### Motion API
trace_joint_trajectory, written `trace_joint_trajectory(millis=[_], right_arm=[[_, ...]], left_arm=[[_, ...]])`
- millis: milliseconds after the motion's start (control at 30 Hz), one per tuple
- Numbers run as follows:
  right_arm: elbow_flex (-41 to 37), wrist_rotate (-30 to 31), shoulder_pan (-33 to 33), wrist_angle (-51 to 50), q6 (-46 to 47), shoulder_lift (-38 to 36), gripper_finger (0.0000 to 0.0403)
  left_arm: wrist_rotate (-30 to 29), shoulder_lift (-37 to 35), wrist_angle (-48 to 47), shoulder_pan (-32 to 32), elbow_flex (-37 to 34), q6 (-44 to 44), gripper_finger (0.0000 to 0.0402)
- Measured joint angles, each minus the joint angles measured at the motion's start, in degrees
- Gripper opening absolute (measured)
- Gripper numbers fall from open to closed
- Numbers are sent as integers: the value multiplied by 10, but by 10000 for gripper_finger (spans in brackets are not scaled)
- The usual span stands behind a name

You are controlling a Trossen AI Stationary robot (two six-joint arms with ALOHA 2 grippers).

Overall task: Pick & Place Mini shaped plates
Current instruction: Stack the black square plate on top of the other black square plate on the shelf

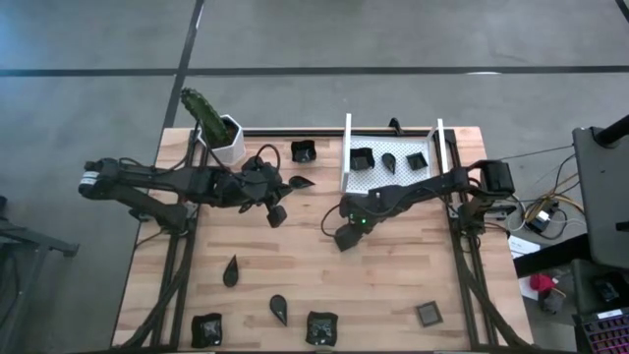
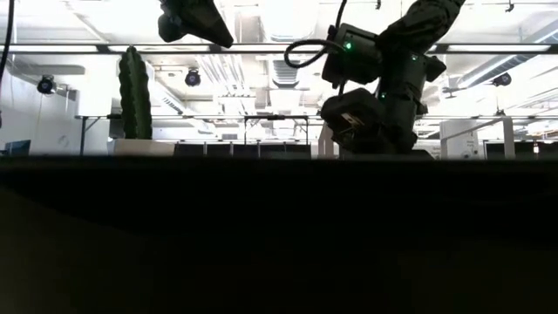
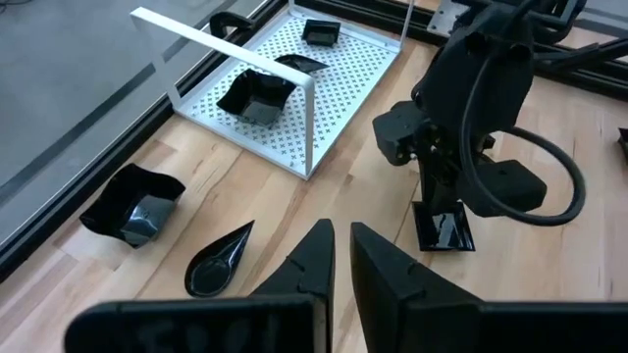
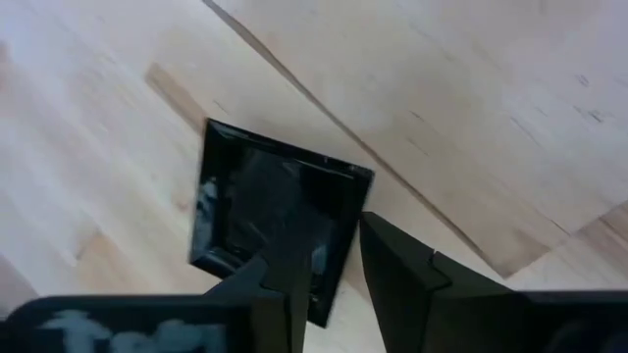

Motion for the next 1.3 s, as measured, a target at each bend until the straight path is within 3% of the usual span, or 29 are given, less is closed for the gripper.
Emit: trace_joint_trajectory(millis=[233, 667, 1300], right_arm=[[0, 0, 0, 2, 2, -1, 14], [0, 7, 0, -9, 0, -34, 8], [-1, 115, -26, -204, 27, -240, 8]], left_arm=[[0, 0, 0, 0, 0, 0, 30], [0, 0, 0, 0, 0, 1, 30], [0, 0, -1, 0, 0, 8, 30]])
